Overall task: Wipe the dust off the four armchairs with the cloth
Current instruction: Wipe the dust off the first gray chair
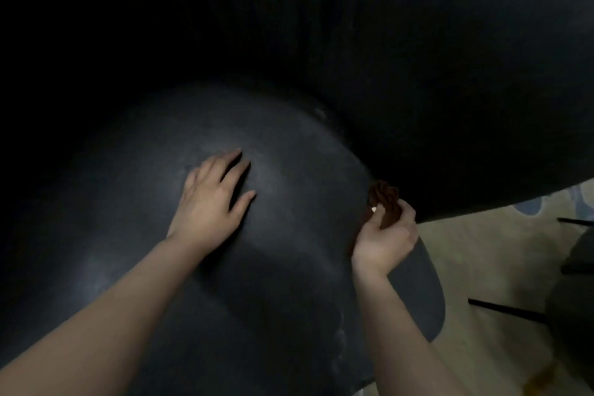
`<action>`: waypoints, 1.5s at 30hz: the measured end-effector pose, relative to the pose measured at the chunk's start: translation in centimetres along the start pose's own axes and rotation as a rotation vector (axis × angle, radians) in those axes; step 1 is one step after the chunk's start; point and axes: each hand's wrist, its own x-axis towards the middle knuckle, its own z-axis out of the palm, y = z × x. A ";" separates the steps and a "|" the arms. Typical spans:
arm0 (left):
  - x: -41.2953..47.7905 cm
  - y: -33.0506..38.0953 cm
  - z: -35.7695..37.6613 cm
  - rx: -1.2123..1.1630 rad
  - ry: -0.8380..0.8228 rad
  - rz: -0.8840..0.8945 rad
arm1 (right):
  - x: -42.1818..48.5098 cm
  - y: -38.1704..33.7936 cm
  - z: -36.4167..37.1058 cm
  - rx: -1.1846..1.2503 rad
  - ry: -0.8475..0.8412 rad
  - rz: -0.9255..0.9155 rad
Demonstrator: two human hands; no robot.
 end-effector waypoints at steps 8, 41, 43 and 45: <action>2.1 -1.3 -0.6 0.003 0.011 0.074 | -0.7 -5.1 5.7 0.012 -0.204 -0.191; 2.7 -3.7 -0.4 -0.005 0.004 0.051 | 3.7 -11.8 12.4 -0.065 -0.190 0.135; 2.7 -3.6 -0.4 -0.015 0.000 0.046 | 3.6 -12.3 12.6 -0.069 -0.211 0.093; 2.7 -3.6 -0.4 -0.017 0.002 0.043 | 3.3 -12.8 12.9 -0.057 -0.261 0.035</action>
